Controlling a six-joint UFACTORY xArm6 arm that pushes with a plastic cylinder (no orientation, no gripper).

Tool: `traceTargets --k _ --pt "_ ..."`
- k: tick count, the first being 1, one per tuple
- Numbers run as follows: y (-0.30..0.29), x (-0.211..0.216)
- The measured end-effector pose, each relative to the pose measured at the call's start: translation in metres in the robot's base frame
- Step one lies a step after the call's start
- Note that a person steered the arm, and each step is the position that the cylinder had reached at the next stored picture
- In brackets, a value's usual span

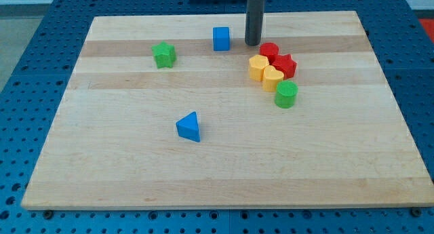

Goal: Move the blue cube into the blue triangle

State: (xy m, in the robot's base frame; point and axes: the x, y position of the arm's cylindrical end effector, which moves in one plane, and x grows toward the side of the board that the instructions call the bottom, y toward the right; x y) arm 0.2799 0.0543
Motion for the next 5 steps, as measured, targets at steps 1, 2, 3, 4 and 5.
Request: traceTargets --k 1,2,3,4,5 --pt "-0.015 -0.013" --pt "-0.039 -0.026" --pt "-0.061 -0.03" --pt "-0.066 -0.03" --pt "-0.08 -0.027"
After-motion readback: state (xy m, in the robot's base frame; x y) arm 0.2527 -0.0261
